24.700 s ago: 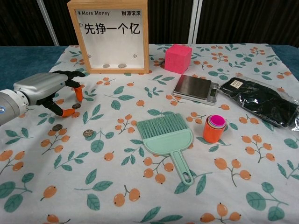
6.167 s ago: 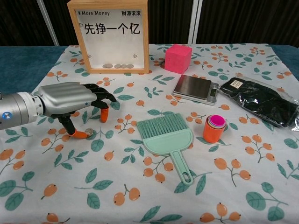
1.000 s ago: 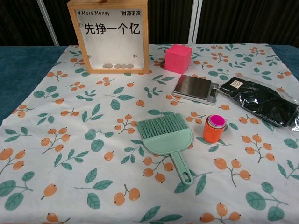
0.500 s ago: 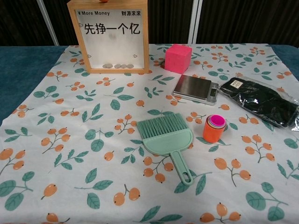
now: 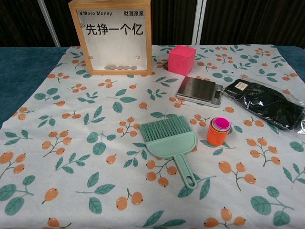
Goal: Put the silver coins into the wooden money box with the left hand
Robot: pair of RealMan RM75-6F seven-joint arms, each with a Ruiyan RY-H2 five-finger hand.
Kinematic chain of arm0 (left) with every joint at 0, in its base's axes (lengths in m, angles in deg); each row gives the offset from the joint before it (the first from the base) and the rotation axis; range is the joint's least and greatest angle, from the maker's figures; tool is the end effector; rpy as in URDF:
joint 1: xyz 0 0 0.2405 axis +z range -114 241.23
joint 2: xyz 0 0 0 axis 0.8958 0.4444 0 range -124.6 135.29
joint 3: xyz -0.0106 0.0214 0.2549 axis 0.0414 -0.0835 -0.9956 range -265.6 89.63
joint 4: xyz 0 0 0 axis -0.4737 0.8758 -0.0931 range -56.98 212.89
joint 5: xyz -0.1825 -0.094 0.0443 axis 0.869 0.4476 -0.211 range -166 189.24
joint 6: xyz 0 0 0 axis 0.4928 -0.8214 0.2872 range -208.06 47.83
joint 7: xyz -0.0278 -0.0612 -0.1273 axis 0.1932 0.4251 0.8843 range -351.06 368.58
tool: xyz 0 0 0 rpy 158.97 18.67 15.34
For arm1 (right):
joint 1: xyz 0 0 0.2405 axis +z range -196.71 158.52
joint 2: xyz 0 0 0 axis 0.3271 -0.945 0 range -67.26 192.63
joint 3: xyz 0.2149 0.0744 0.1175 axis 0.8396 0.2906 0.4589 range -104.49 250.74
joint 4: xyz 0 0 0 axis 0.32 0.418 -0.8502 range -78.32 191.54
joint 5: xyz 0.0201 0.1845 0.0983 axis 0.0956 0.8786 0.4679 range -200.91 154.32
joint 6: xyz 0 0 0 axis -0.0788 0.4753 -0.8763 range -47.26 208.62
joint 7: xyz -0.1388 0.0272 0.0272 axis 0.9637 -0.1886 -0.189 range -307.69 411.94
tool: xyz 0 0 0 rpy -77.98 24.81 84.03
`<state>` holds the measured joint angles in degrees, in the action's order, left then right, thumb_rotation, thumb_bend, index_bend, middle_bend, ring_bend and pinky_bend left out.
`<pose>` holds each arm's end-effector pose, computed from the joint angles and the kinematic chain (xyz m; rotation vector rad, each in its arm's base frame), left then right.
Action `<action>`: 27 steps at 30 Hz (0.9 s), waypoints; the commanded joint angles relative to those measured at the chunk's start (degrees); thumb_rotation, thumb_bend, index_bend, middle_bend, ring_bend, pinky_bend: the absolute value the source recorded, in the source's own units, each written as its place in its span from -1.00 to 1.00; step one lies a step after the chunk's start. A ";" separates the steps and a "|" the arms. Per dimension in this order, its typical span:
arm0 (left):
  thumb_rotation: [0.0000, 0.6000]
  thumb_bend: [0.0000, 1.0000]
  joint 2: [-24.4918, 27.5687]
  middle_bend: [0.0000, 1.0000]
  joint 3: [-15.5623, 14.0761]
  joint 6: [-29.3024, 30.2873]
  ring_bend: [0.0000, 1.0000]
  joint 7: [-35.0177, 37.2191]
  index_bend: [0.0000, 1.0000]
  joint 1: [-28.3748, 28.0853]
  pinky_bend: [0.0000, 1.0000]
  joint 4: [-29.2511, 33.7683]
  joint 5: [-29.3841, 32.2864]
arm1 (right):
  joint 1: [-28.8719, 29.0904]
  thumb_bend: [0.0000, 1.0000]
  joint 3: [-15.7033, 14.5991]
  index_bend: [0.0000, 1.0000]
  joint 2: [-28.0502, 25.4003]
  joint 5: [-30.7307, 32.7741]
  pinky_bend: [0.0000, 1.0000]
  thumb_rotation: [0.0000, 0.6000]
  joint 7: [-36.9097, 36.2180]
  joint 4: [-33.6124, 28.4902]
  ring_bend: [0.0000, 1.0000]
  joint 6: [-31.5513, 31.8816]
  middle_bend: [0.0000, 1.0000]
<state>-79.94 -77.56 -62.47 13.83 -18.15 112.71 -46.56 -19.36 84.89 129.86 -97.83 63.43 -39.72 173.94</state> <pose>-0.0129 0.5705 0.1173 -1.8070 -0.6985 -0.7848 -0.3182 -0.1760 0.1872 1.0295 -0.7916 0.8242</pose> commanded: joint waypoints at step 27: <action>1.00 -0.43 15.46 -1.00 -17.68 72.32 -1.00 -14.69 -0.51 59.23 -1.00 61.54 -14.03 | 1.85 -0.28 -5.01 -0.89 -3.48 -11.40 -1.00 1.00 -2.47 2.86 -1.00 -2.57 -0.96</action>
<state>-61.99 -92.43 8.24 -2.45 37.27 174.09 -58.78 -17.60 80.07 126.30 -108.81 61.04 -37.04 171.12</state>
